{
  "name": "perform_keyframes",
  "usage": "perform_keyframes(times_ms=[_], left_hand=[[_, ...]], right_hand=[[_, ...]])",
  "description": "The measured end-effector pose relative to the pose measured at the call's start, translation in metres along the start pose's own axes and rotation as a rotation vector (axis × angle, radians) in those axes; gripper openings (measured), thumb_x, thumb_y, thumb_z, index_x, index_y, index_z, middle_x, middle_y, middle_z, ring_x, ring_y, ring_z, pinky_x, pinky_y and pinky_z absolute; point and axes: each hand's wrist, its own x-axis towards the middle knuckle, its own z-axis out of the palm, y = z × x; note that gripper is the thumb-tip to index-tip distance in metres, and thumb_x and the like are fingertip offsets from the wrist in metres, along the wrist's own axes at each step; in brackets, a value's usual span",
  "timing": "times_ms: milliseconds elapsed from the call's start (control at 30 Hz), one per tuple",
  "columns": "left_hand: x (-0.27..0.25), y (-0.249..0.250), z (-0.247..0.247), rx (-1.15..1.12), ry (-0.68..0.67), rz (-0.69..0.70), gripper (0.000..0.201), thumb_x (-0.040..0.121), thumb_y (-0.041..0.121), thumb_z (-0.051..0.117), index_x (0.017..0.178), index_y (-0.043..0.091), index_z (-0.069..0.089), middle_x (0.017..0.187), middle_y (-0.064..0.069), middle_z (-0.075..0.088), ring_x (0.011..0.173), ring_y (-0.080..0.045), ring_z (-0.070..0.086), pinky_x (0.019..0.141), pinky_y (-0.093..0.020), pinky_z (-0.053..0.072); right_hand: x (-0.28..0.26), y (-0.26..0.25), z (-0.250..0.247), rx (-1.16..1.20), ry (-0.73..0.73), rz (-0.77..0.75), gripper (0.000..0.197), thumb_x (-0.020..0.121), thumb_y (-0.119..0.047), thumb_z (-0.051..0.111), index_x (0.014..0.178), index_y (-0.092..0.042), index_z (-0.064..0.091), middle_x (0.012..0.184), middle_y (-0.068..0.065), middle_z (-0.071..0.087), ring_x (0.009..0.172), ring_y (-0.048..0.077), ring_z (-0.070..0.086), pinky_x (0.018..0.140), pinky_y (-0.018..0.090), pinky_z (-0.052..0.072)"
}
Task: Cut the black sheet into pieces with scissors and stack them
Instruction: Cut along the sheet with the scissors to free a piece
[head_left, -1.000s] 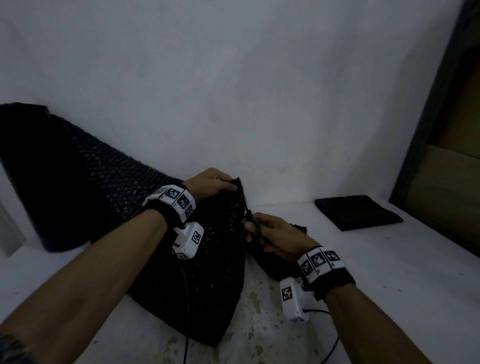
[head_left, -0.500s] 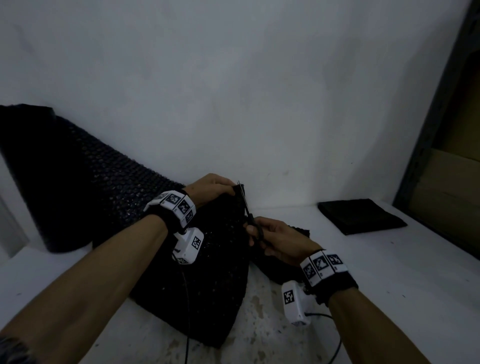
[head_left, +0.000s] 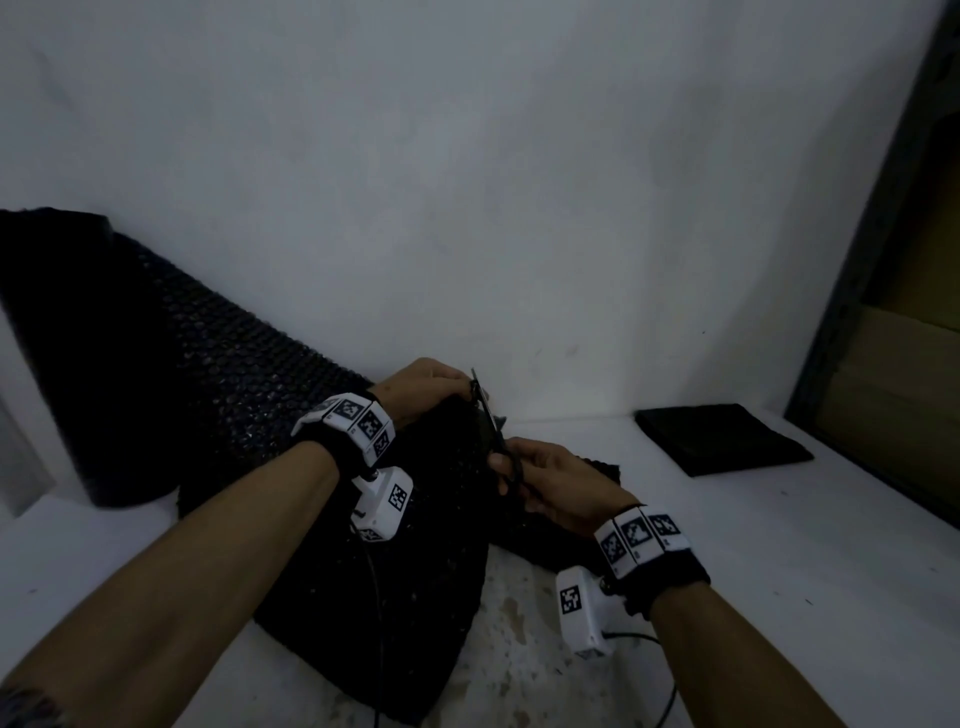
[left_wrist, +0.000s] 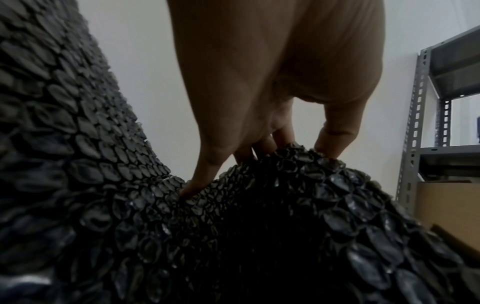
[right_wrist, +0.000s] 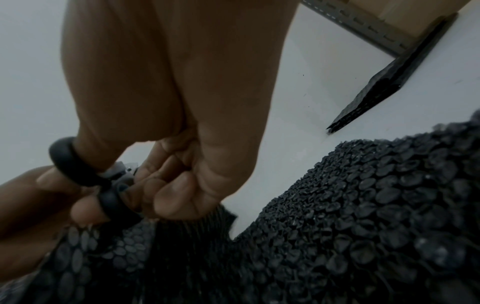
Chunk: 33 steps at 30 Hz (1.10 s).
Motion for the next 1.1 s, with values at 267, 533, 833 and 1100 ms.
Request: perform_keyframes(times_ms=[267,533,833,1100], left_hand=[[0.001,-0.006,0.004,0.243,0.061,0.075,0.015,0.093,0.009,0.061,0.1,0.007,0.074,0.089,-0.007,0.073,0.079,-0.018,0.067,0.075,-0.025,0.053],[-0.002,-0.039,0.007,0.537,0.14,0.081,0.028,0.088,0.024,0.068,0.114,0.014,0.066,0.119,-0.011,0.064,0.11,-0.027,0.059,0.093,-0.03,0.046],[-0.037,-0.02,0.032,-0.105,0.036,-0.146,0.046,0.091,0.049,0.066,0.106,0.006,0.072,0.097,-0.009,0.075,0.094,-0.027,0.071,0.092,-0.045,0.056],[-0.07,-0.02,0.034,-0.357,-0.238,-0.2,0.034,0.092,0.029,0.07,0.118,0.006,0.069,0.119,-0.023,0.068,0.11,-0.04,0.065,0.1,-0.047,0.052]], right_hand=[[0.002,-0.001,0.001,0.017,0.089,-0.02,0.041,0.092,-0.032,0.07,0.118,-0.001,0.065,0.08,0.006,0.064,0.063,0.012,0.047,0.057,0.027,0.028],[0.003,0.003,-0.006,-0.1,0.224,-0.038,0.034,0.086,-0.03,0.078,0.091,-0.012,0.05,0.078,0.016,0.071,0.058,0.019,0.054,0.044,0.024,0.034],[0.009,0.002,0.017,-0.213,0.24,-0.156,0.024,0.092,-0.021,0.073,0.085,-0.005,0.056,0.077,0.025,0.07,0.056,0.022,0.06,0.048,0.026,0.046],[0.02,-0.002,0.038,-0.142,0.276,-0.051,0.014,0.089,-0.011,0.074,0.08,-0.005,0.064,0.072,0.015,0.067,0.058,0.02,0.067,0.056,0.026,0.055]])
